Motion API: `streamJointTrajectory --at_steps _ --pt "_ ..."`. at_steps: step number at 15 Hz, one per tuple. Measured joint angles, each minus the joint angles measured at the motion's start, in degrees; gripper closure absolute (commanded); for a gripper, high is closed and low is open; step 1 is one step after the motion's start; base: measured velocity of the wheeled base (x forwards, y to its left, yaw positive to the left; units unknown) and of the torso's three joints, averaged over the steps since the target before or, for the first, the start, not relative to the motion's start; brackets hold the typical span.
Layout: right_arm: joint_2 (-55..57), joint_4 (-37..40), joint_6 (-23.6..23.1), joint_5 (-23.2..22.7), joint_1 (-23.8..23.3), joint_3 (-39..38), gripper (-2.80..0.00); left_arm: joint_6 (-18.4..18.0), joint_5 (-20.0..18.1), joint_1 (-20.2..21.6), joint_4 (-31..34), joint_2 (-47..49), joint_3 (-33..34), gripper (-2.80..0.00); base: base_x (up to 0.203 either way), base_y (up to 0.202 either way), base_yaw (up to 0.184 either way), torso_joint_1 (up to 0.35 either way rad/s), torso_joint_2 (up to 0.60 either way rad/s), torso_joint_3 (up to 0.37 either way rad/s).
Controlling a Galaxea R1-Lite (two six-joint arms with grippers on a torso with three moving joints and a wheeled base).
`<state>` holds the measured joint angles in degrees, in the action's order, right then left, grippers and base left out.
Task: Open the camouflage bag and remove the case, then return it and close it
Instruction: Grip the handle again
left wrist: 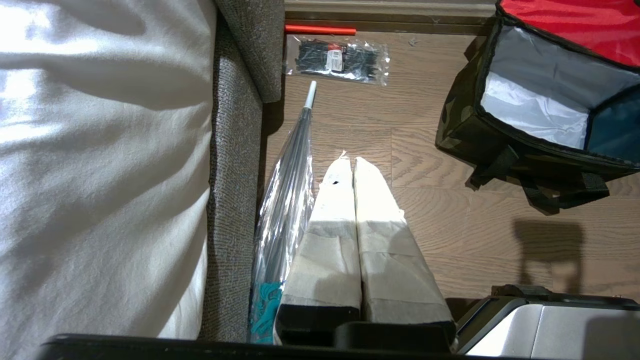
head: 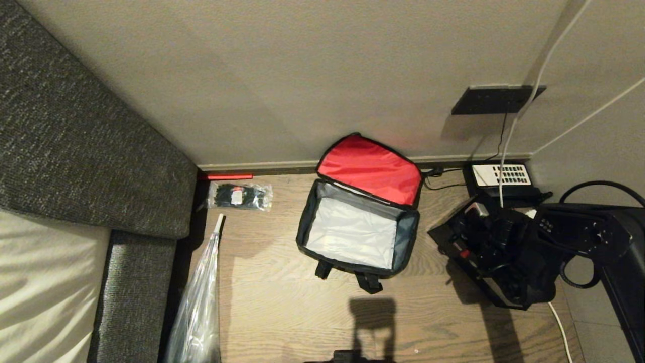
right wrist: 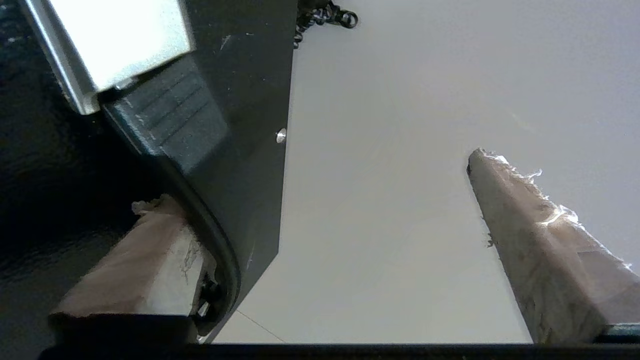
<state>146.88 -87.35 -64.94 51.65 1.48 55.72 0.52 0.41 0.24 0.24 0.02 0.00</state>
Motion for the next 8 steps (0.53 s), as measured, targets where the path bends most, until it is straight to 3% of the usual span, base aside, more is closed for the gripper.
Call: streamJointTrajectory --at_steps 8 --pt "1.38 0.36 0.36 -0.06 0.04 -0.46 0.00 0.00 0.00 0.00 0.02 0.00 0.00 0.00 0.000 0.000 0.000 0.000 0.00 0.000"
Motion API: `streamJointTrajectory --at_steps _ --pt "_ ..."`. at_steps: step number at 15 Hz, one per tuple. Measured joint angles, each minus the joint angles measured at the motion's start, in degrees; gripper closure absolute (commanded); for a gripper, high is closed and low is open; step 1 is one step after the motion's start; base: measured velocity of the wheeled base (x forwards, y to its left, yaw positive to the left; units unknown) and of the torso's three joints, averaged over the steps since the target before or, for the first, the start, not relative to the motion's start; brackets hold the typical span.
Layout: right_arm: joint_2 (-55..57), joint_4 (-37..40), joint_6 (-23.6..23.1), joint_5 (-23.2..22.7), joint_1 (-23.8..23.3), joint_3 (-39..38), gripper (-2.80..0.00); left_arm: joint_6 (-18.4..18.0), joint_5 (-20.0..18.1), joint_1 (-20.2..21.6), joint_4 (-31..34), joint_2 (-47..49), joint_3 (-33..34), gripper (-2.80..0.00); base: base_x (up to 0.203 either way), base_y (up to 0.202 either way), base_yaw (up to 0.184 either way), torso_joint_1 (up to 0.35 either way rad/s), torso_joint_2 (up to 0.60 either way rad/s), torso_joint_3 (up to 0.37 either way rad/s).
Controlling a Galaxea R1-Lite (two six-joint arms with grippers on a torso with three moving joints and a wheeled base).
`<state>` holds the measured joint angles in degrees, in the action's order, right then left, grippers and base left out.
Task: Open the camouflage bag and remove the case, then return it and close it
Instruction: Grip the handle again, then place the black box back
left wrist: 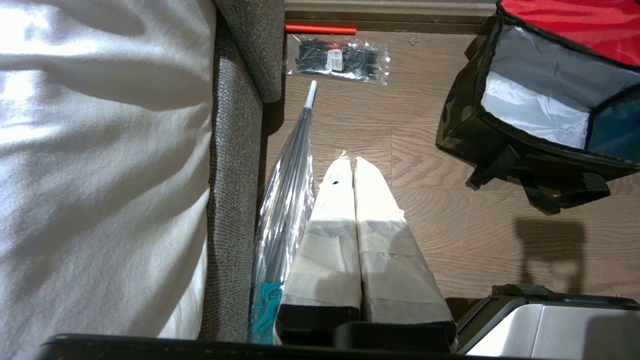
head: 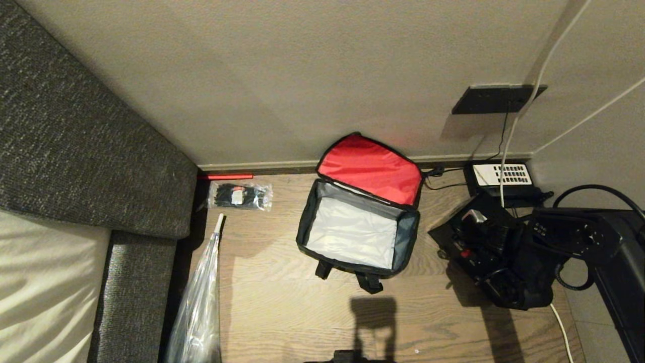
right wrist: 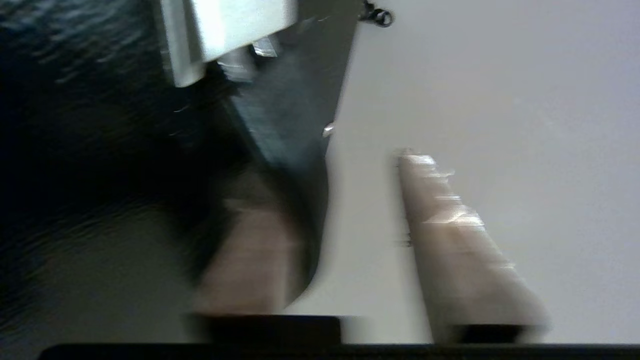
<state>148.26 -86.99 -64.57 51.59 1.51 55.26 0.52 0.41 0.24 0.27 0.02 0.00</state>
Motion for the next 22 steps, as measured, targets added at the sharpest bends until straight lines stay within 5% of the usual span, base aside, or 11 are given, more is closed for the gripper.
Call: streamJointTrajectory --at_steps 6,15,22 --pt "-1.45 0.02 0.24 -0.02 0.06 -1.69 0.00 -0.01 0.00 0.00 0.00 0.00 0.00 0.00 0.000 0.000 0.000 0.000 0.00 0.000" --pt "-19.33 0.09 -2.12 -0.53 2.24 -12.75 0.00 -0.01 0.00 0.02 0.00 0.00 0.00 0.00 0.000 0.000 0.000 0.000 0.00 0.000" --pt "-31.79 4.49 -7.67 -7.24 3.65 -14.06 0.00 -0.01 0.00 0.00 -0.02 0.00 0.00 0.00 0.000 0.000 0.000 0.000 0.00 0.000"
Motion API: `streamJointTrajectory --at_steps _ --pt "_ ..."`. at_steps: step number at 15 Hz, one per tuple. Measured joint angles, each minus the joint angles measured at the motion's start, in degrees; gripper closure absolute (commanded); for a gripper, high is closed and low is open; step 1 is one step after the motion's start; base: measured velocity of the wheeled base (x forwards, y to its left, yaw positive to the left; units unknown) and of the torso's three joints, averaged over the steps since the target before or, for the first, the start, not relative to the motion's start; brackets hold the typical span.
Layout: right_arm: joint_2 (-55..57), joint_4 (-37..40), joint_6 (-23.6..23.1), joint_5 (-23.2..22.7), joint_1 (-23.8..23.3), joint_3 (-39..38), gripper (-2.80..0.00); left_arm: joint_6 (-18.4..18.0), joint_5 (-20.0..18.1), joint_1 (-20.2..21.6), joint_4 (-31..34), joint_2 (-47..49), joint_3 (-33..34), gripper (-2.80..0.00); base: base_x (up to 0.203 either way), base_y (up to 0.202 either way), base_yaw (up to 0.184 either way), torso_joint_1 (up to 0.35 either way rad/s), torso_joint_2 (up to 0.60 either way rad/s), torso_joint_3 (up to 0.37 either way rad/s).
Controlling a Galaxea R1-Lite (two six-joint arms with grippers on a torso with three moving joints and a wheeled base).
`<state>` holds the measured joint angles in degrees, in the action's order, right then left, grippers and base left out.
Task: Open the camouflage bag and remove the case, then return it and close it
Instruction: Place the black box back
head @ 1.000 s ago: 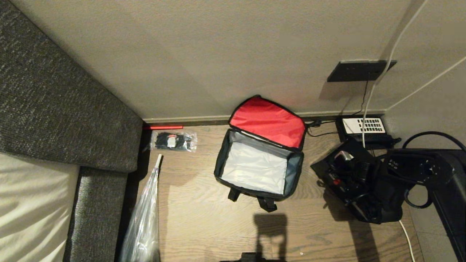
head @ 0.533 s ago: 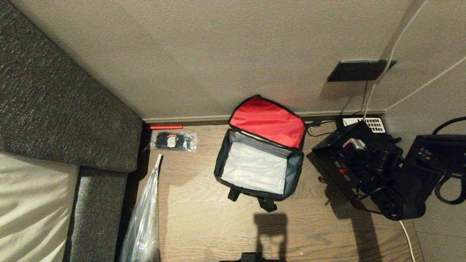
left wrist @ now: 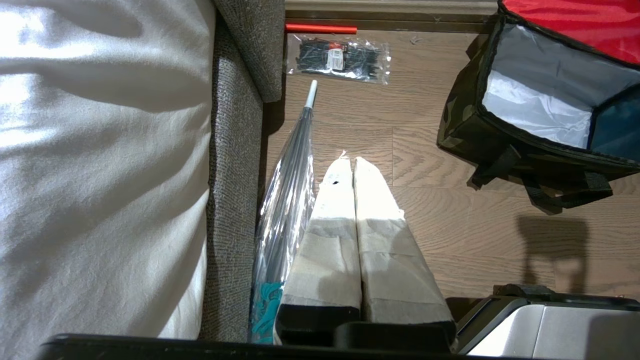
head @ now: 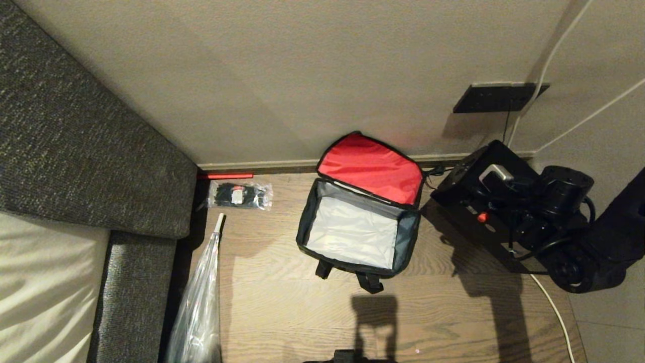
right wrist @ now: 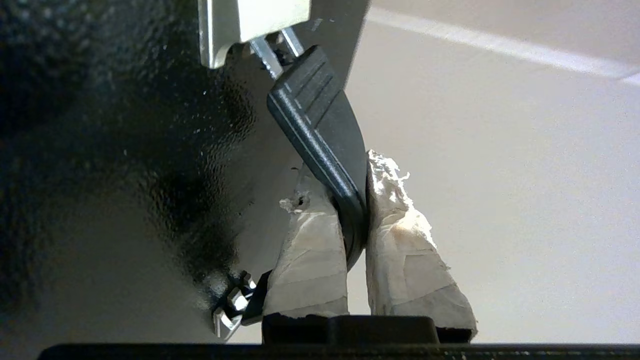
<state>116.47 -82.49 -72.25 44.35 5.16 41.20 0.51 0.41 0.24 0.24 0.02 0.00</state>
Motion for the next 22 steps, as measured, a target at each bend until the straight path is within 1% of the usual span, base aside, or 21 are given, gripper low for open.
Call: streamJointTrajectory --at_steps 3,6,7,9,10,14,19,22 --pt "-3.79 0.02 -1.23 0.28 3.76 -0.02 0.00 0.00 0.00 0.02 0.00 0.00 0.00 0.00 0.000 0.000 0.000 0.000 0.00 0.000" --pt "-7.20 3.53 -2.37 1.23 7.66 0.00 0.00 0.01 0.00 0.00 0.00 0.00 0.00 0.00 0.000 0.000 0.000 0.000 0.00 0.000" --pt "-7.99 4.81 -2.42 2.88 9.25 0.02 0.00 0.00 0.02 0.00 0.00 0.00 0.00 0.00 0.000 0.000 0.000 0.000 0.00 0.000" --pt "-9.44 7.30 -2.47 7.60 12.87 0.28 0.00 -0.03 0.00 0.00 0.00 0.00 0.00 0.00 0.000 0.000 0.000 0.000 0.00 0.000" --pt "-10.17 8.42 -2.48 8.74 14.51 0.30 0.00 0.00 0.00 0.00 0.02 0.00 0.00 0.00 0.000 0.000 0.000 0.000 0.00 0.000" --pt "-12.00 10.28 -2.48 9.25 19.92 0.27 0.00 0.01 -0.01 0.00 0.02 0.00 0.00 0.00 0.000 0.000 0.000 0.000 0.00 0.000" --pt "-13.08 11.22 -2.29 8.84 23.82 -0.09 0.00 0.00 0.02 0.00 0.02 0.00 0.00 0.00 0.000 0.000 0.000 0.000 0.00 0.000" --pt "-12.96 11.19 -2.48 9.06 27.04 0.36 0.00 0.00 0.00 0.00 0.00 0.00 0.00 0.00 0.000 0.000 0.000 0.000 0.00 0.000"
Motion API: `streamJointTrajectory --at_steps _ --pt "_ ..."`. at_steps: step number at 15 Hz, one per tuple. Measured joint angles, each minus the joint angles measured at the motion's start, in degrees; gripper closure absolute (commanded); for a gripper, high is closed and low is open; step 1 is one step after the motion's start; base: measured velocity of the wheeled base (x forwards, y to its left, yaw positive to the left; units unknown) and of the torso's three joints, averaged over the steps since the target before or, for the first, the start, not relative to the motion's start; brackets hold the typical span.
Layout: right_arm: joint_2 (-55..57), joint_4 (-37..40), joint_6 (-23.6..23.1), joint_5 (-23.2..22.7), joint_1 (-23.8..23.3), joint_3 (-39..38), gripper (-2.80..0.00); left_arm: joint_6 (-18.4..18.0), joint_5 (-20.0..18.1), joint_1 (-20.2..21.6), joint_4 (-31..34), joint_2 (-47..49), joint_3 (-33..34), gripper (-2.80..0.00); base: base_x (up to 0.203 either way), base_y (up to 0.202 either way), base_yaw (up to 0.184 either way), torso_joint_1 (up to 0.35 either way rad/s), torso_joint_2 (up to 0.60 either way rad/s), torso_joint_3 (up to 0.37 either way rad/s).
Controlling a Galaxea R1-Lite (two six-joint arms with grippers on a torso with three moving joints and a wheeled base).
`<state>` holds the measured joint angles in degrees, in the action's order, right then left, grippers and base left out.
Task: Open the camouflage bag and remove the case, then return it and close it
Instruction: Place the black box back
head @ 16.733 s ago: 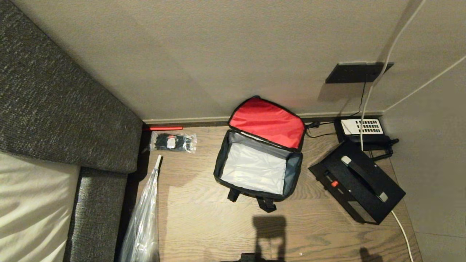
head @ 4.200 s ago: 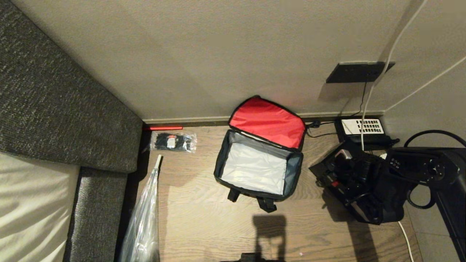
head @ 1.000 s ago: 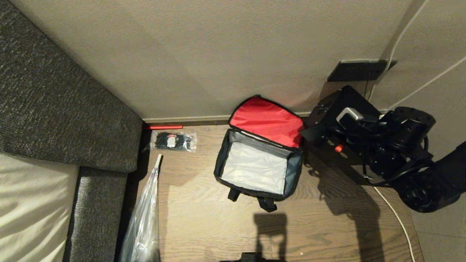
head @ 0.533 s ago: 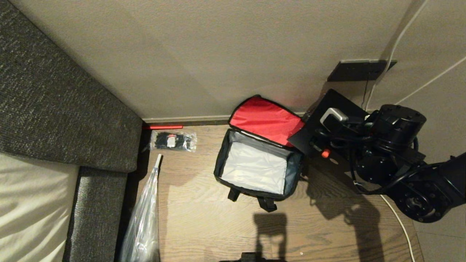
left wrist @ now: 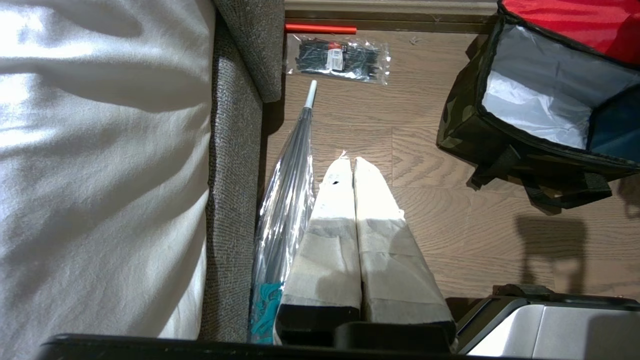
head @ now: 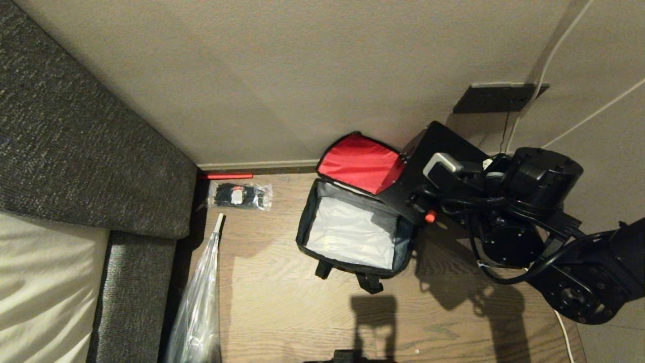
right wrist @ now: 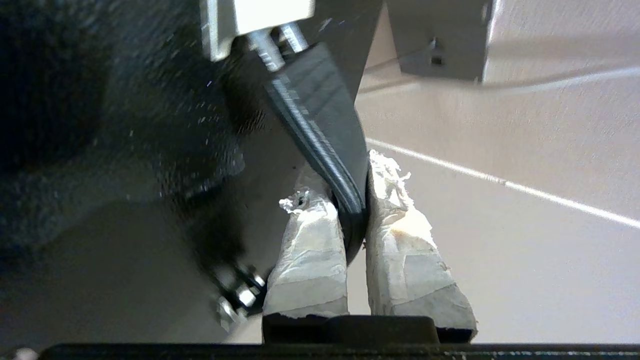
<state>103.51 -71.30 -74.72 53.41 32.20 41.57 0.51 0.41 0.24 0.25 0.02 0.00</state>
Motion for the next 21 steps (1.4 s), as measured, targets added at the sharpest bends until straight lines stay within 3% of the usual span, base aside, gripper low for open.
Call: streamJointTrajectory --at_steps 5,15,21 --pt "1.58 0.13 -0.45 -0.11 4.90 1.72 0.00 0.02 0.00 0.00 0.00 0.00 0.00 0.00 0.000 0.000 0.000 0.000 0.00 0.000" --pt "9.73 0.68 -0.30 0.09 10.27 13.18 0.00 -0.03 0.00 0.00 0.00 0.00 0.00 0.00 0.000 0.000 0.000 0.000 0.00 0.000" --pt "14.35 0.59 0.55 -0.40 12.38 15.82 0.00 0.02 0.00 0.00 0.02 0.00 0.00 0.00 0.000 0.000 0.000 0.000 0.00 0.000"
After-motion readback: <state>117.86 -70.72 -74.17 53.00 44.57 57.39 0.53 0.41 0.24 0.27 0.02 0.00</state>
